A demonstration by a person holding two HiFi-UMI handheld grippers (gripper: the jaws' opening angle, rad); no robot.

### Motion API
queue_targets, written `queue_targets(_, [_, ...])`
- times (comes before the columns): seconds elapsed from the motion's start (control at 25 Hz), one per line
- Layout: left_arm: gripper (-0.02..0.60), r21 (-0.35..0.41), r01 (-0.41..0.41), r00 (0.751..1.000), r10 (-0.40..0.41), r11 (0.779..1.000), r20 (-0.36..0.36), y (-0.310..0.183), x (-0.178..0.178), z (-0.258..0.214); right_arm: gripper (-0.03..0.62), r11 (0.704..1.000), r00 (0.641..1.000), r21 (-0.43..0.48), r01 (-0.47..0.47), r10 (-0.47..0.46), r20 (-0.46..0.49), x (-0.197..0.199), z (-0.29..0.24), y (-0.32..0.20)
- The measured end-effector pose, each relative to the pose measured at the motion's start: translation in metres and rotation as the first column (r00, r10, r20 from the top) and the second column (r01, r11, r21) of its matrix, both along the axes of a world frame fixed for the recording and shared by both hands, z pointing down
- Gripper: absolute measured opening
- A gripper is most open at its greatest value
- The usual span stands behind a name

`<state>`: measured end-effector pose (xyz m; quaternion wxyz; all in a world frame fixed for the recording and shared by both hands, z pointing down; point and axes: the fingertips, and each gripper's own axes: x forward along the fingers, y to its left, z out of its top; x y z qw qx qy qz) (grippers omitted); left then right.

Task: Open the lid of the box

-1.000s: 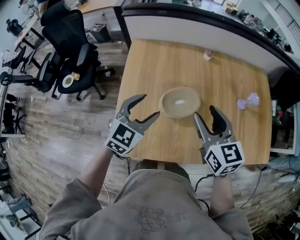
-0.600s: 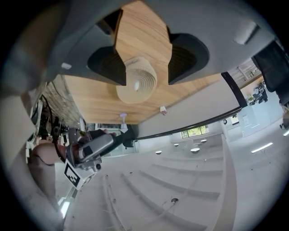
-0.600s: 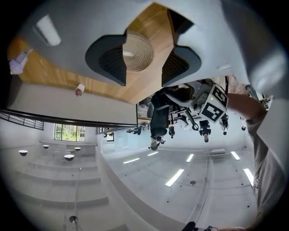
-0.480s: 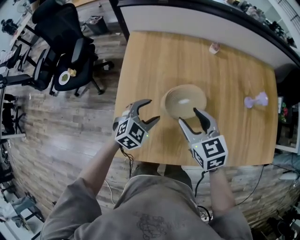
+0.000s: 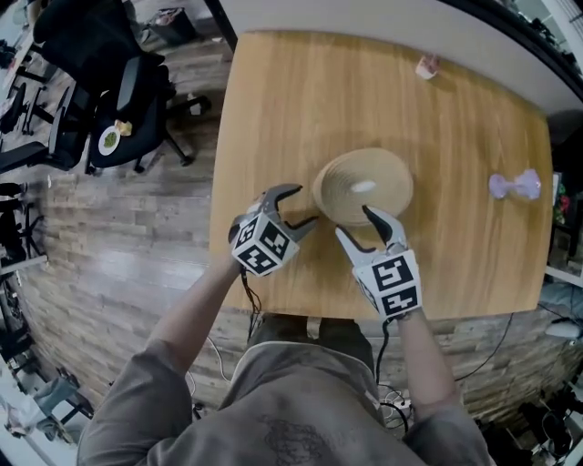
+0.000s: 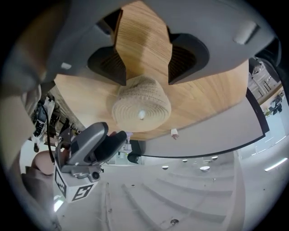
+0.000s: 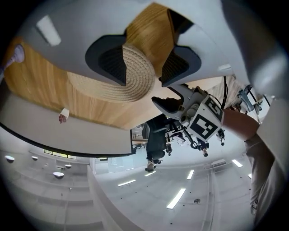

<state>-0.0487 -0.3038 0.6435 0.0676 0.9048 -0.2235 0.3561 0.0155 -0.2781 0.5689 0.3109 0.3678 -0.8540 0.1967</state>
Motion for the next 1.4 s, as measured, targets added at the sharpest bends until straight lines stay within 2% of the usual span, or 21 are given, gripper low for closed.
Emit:
queue_targets(0.2, [0.295,0.001,-0.042,0.999,0.042,0.999,0.014,-0.008,0.009,0.019,0.232,0.999,0.999,-0.029,0.025,-0.026,-0.032,-0.005,0.027,-0.001])
queue_targets(0.4, [0.291,-0.011,-0.074,0.997,0.074,0.997,-0.006,-0.010,0.019,0.029,0.232,0.996,0.990,-0.029,0.088,-0.091,-0.107,-0.013,0.045,0.000])
queue_targets(0.48, [0.258,-0.024,-0.086,0.996,0.085,0.996,-0.018,-0.008,0.022,0.030,0.232,0.993,0.982,-0.028,0.115,-0.118,-0.148,-0.016,0.052,0.001])
queue_targets(0.6, [0.241,-0.032,-0.082,0.996,0.081,0.996,-0.031,-0.006,0.021,0.031,0.232,0.991,0.971,-0.026,0.131,-0.133,-0.201,-0.016,0.057,0.002])
queue_targets(0.88, [0.227,-0.045,-0.075,0.996,0.073,0.996,-0.042,-0.006,0.021,0.031,0.230,0.973,0.914,0.006,0.230,-0.214,-0.344,-0.024,0.055,0.001])
queue_targets(1.16, [0.224,-0.048,-0.071,0.996,0.069,0.996,-0.050,-0.006,0.022,0.032,0.227,0.946,0.832,0.036,0.321,-0.264,-0.488,-0.030,0.068,-0.003])
queue_targets(1.28, [0.224,-0.057,-0.066,0.997,0.063,0.996,-0.053,-0.004,0.021,0.033,0.167,0.932,0.797,0.095,0.350,-0.243,-0.552,-0.030,0.069,-0.005])
queue_targets(1.4, [0.224,-0.057,-0.064,0.997,0.062,0.996,-0.051,-0.005,0.020,0.032,0.147,0.915,0.781,0.144,0.377,-0.230,-0.581,-0.032,0.068,-0.006])
